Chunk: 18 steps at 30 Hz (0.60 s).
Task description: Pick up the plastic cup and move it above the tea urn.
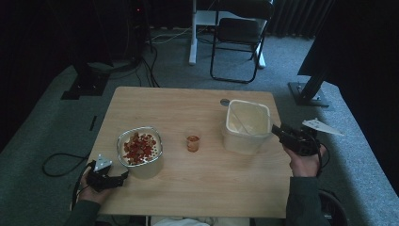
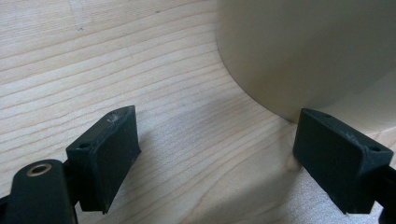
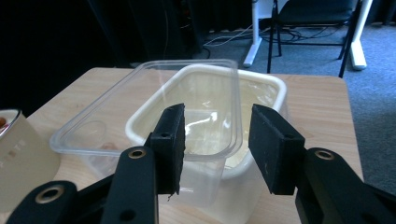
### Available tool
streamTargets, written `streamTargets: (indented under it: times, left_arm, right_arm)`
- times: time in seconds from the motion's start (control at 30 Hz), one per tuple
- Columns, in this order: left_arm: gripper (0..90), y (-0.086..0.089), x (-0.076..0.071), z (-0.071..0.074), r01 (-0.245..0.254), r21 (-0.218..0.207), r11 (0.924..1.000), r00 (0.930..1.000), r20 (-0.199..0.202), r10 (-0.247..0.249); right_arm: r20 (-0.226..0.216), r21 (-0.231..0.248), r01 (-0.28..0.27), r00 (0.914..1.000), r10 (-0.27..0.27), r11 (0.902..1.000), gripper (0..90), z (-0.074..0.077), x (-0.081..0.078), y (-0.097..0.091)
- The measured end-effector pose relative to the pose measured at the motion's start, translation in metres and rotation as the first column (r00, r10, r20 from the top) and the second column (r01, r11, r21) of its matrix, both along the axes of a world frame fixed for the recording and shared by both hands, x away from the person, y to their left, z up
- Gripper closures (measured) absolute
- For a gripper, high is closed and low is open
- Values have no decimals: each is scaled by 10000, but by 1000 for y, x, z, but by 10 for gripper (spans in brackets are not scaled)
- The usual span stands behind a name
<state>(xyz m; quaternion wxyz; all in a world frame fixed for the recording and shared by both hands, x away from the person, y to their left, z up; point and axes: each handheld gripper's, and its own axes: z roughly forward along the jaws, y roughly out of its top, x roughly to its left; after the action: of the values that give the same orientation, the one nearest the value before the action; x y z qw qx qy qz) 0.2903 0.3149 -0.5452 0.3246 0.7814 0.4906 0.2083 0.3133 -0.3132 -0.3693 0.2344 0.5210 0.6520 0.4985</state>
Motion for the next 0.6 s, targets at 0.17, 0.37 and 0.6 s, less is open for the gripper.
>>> streamTargets:
  times: [0.17, 0.37, 0.6]
  left_arm:
    - [147, 0, 0, 0, 1, 5, 10000, 10000, -3, -1]
    - [147, 0, 0, 0, 3, 5, 10000, 10000, -2, -3]
    - [148, 0, 0, 0, 2, 6, 10000, 10000, -3, -2]
  right_arm:
    - [153, -202, -124, 9998, 127, 9997, 531, -1, -4, 4]
    - [479, -87, -4, 9989, 8, 10000, 511, 4, -8, 3]
    - [644, -239, -173, 9977, 188, 9996, 504, 5, -11, 6]
